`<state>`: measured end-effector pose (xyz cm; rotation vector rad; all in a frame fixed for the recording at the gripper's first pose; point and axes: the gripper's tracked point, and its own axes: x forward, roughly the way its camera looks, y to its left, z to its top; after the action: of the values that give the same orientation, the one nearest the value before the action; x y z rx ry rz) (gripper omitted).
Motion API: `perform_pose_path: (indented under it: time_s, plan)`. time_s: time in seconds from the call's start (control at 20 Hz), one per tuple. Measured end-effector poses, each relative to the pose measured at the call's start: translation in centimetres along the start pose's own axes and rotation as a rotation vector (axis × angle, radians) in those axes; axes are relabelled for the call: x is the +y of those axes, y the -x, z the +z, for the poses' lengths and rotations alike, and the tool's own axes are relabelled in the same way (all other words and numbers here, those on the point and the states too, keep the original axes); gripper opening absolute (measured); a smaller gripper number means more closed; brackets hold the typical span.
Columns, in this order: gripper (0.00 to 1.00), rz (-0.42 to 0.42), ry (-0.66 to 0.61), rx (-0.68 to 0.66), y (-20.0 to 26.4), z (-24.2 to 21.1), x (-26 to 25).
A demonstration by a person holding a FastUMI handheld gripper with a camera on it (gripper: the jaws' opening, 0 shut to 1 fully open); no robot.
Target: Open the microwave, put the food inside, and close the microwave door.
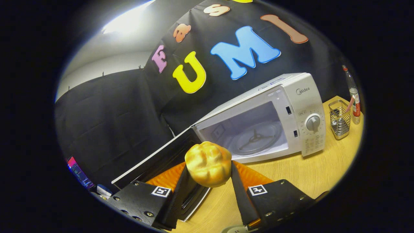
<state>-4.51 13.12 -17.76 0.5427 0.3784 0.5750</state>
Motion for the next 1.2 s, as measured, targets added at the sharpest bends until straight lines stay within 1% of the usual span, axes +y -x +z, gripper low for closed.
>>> perform_pose_path:
  time_s: [0.1, 0.2, 0.3, 0.4, 0.5, 0.55, 0.75, 1.0, 1.1, 1.2]
  plan:
    - [0.72, -0.054, -0.073, -0.023, -1.8, 0.4, -0.7]
    - [0.72, -0.082, -0.161, -0.04, -3.6, 1.0, -0.5]
    - [0.72, -0.12, -0.193, -0.068, -5.4, 1.4, -0.8]
    - [0.72, -0.15, -0.225, -0.073, -7.3, 0.9, -1.3]
    - [0.72, -0.159, -0.259, -0.077, -9.6, 0.3, -1.7]
    - [0.72, -0.174, -0.264, -0.086, -10.7, 0.1, -2.1]
    - [0.72, -0.261, -0.184, -0.102, -14.5, -1.1, -4.5]
    - [0.72, -0.369, -0.175, -0.111, -18.2, -2.5, -8.6]
    - [0.72, -0.361, -0.139, -0.112, -18.7, -2.5, -9.1]
    - [0.72, -0.349, -0.146, -0.121, -19.1, -2.4, -9.7]
